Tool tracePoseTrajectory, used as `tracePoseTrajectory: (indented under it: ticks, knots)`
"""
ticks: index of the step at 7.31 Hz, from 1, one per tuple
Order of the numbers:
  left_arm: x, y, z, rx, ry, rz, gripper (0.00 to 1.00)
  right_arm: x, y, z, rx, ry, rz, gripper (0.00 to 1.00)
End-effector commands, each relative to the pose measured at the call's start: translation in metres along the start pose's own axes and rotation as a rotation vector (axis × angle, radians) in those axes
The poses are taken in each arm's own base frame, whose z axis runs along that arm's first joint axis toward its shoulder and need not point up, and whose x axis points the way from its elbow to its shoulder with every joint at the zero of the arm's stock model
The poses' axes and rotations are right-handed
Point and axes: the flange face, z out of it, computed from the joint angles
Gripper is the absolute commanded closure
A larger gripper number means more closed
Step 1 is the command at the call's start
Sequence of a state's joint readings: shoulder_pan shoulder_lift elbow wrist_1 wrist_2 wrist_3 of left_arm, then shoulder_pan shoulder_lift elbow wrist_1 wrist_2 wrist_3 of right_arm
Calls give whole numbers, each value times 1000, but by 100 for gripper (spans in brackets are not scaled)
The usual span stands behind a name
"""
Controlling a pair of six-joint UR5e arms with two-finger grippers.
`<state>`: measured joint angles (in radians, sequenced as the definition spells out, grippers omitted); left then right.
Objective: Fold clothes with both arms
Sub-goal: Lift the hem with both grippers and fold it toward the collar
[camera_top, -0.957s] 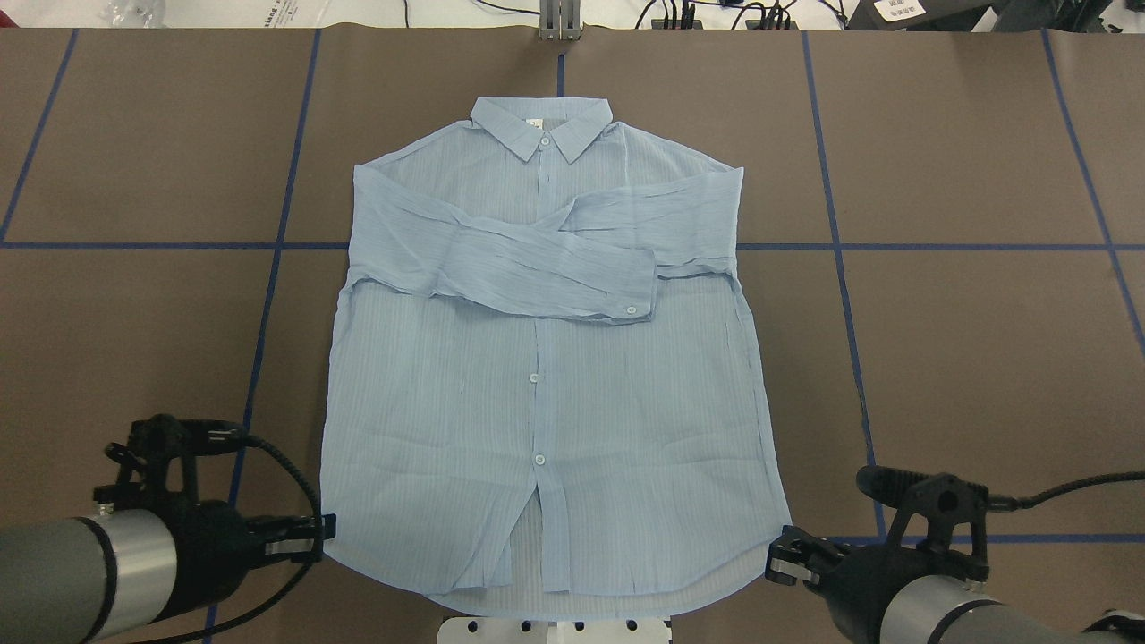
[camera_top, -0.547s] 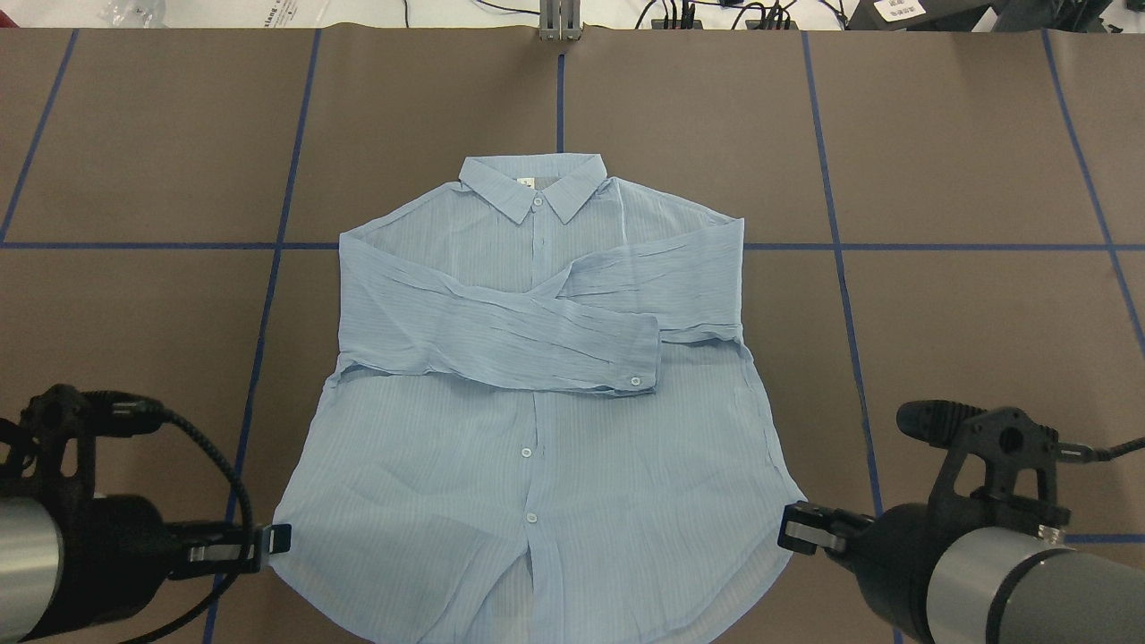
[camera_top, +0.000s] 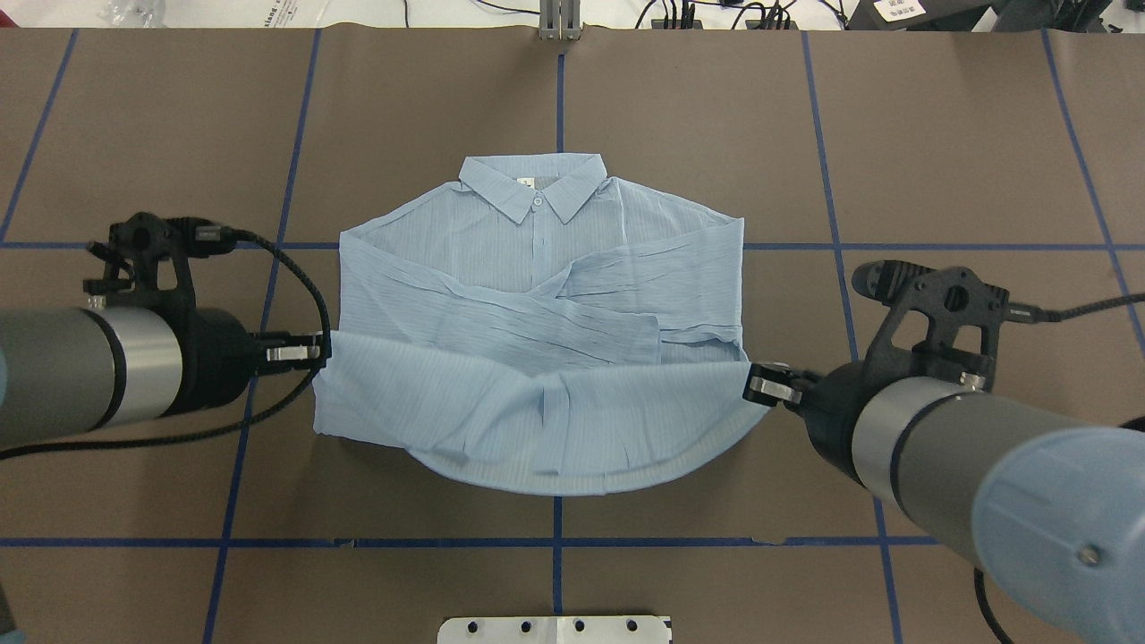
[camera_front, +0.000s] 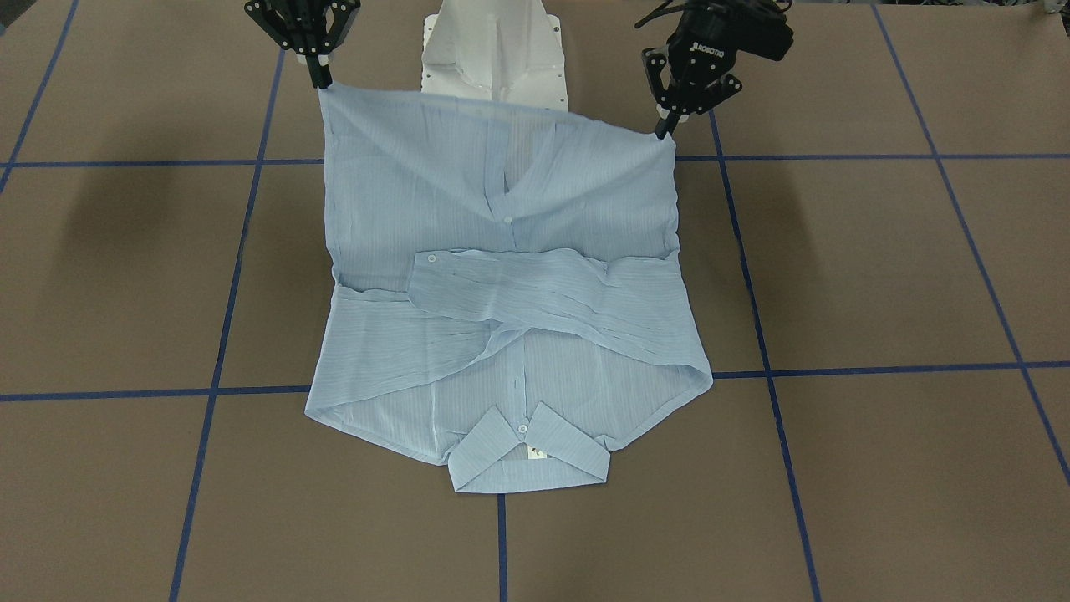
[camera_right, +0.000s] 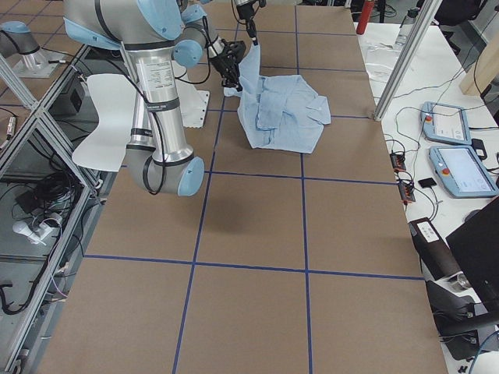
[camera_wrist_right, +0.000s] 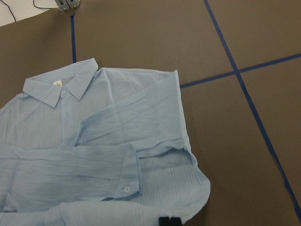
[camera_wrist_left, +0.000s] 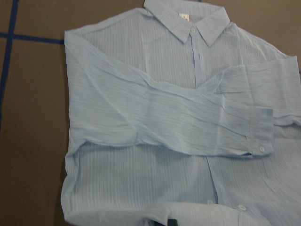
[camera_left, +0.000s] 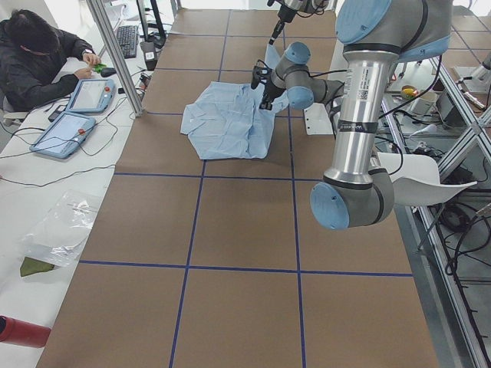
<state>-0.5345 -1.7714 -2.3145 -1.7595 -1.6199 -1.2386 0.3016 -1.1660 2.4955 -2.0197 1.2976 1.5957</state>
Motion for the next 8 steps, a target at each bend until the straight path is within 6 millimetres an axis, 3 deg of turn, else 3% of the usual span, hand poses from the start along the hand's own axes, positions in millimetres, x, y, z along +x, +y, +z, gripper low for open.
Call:
tracePoseTrajectory:
  ticks: [1,2,3,5,6,8]
  knots:
    - [1,-56,28,105,-57,15,100,-41,-43,68,100,9,5,100]
    - [12,-72,63,154,-110,14,100,-48,-56,121,131,10,8,100]
    - [15,-80,98,153,-156,15,100,-46,-76,155,162,11,-10,100]
    - [-7,-83,143,169,-239,57,100,-27,-99,199,146,98,-41,100]
    - [-16,-91,155,176,-242,175,100,-16,-117,209,103,126,-67,100]
    - [-43,-110,189,171,-289,269,100,-1,-132,248,54,140,-72,100]
